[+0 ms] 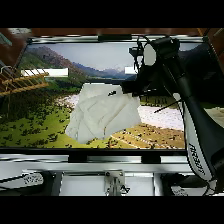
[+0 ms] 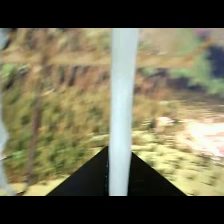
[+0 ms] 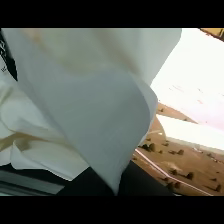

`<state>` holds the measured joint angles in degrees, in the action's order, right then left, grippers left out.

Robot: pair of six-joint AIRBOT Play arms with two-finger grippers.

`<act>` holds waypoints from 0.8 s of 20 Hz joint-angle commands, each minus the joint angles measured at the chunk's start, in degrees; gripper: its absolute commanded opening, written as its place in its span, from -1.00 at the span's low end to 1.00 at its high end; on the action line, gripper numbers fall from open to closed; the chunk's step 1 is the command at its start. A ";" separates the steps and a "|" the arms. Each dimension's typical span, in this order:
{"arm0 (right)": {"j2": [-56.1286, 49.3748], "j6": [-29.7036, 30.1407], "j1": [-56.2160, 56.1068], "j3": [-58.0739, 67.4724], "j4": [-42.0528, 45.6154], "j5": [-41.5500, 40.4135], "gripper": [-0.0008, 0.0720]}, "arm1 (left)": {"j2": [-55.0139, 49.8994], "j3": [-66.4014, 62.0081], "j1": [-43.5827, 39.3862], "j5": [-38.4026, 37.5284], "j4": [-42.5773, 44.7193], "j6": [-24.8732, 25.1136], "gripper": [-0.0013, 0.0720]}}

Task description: Fold the shirts.

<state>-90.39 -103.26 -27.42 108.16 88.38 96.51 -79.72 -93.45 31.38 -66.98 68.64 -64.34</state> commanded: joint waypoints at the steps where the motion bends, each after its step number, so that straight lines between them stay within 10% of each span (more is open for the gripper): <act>1: 0.50 0.57 0.00 0.11 4.42 0.31 -0.74 | 5.09 -0.48 -12.46 -10.64 -0.68 -0.98 -0.80; 10: 1.11 4.44 2.62 0.13 15.72 2.47 -0.74 | 23.26 20.85 -54.86 -25.79 18.45 -9.01 -0.80; 16: 3.93 4.98 2.95 0.35 16.72 0.85 -0.74 | 32.92 24.50 -62.07 -31.19 21.66 -9.84 -0.80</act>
<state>-87.79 -98.54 -24.69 108.40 104.22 98.06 -51.11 -70.70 -27.38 -93.49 87.81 -73.69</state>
